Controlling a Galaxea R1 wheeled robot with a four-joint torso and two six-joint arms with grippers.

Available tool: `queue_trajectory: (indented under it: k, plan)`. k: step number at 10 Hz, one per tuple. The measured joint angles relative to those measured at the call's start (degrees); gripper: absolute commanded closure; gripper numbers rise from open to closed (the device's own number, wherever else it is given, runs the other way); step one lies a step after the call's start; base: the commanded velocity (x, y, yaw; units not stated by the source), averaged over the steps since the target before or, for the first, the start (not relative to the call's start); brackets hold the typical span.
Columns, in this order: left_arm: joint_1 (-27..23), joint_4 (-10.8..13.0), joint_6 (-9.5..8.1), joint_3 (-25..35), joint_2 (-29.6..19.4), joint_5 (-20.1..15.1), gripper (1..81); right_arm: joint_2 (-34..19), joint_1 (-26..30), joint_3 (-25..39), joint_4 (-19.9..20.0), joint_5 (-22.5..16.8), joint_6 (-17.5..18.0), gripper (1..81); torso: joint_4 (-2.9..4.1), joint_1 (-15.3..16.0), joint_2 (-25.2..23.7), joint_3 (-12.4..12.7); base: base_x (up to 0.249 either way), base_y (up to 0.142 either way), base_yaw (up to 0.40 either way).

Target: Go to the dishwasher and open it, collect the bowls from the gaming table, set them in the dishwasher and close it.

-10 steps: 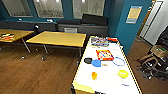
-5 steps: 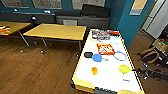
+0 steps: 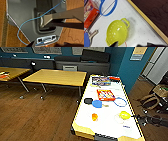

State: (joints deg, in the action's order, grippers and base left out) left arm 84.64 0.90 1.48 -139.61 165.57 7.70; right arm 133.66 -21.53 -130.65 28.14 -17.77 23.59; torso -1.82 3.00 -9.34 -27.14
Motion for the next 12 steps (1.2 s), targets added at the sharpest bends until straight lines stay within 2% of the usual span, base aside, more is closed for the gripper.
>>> queue_trajectory:
  k: [7,10,12]
  plan:
    - [0.0,0.0,0.0,-0.4,0.0,0.0,1.0,5.2,-1.2,-4.2,0.1,0.6,0.4,1.0,0.0,0.0,0.0,-0.1,0.0,0.0,0.0]
    - [0.0,0.0,0.0,-0.4,0.0,0.0,1.0,5.4,-1.0,-4.8,0.1,0.8,0.5,1.0,0.0,0.0,0.0,-2.6,0.0,0.0,0.0]
    - [-0.5,0.0,0.0,-0.4,0.0,0.2,1.0,6.1,-0.7,-4.9,0.2,1.0,0.5,1.0,0.0,0.0,0.1,-2.9,0.0,0.0,0.0]
